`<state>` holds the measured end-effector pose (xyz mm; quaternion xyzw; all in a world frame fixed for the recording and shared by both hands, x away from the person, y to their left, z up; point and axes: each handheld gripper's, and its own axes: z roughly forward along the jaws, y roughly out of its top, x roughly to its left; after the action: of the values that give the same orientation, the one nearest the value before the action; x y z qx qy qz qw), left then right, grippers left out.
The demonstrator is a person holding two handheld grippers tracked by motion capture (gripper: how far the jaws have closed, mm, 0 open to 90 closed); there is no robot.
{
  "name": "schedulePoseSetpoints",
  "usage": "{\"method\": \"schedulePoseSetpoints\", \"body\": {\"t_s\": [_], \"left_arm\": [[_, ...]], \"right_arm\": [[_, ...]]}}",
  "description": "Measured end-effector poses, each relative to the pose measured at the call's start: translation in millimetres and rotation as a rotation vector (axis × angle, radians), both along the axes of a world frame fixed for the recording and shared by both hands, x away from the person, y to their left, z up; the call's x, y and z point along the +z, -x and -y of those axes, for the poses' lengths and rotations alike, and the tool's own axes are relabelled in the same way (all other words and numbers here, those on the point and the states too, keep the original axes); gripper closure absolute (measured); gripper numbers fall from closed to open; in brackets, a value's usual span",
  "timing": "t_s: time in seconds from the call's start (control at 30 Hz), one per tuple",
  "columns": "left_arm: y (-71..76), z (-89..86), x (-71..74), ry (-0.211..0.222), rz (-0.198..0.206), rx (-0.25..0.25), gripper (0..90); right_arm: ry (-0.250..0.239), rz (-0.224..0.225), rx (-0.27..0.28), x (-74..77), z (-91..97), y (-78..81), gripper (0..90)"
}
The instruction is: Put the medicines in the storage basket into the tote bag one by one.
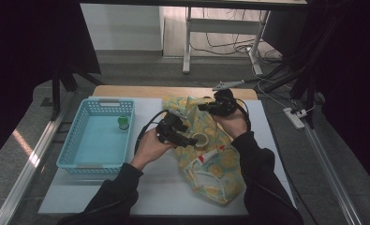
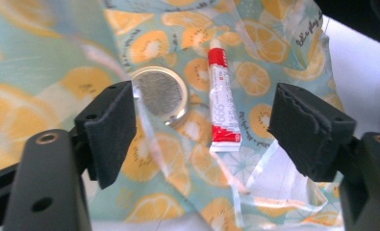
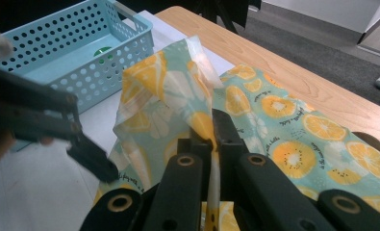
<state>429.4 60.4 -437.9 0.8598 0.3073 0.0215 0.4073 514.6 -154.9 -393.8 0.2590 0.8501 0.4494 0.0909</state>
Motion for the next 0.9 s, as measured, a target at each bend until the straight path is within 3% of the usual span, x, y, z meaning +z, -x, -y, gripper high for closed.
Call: {"method": "schedulePoseSetpoints", "body": {"t_s": [0.33,0.63,0.9], "left_arm": [[9.3,-36.5,8.8,0.019,0.058,0.047,3.4],[16.2,-81.8,20.6,0.002,0.093,0.14,1.5],[15.7,-123.4,19.3,0.009,0.079,0.191,1.7]], "right_arm": [[0.002,0.004,0.011,-0.3,-2.6,2.1,90.0],[-0.004,-0.001,0.009,-0.7,-0.7,2.8,90.0],[-0.008,-0.003,0.022,-0.3,-4.1,4.7,90.0]]}}
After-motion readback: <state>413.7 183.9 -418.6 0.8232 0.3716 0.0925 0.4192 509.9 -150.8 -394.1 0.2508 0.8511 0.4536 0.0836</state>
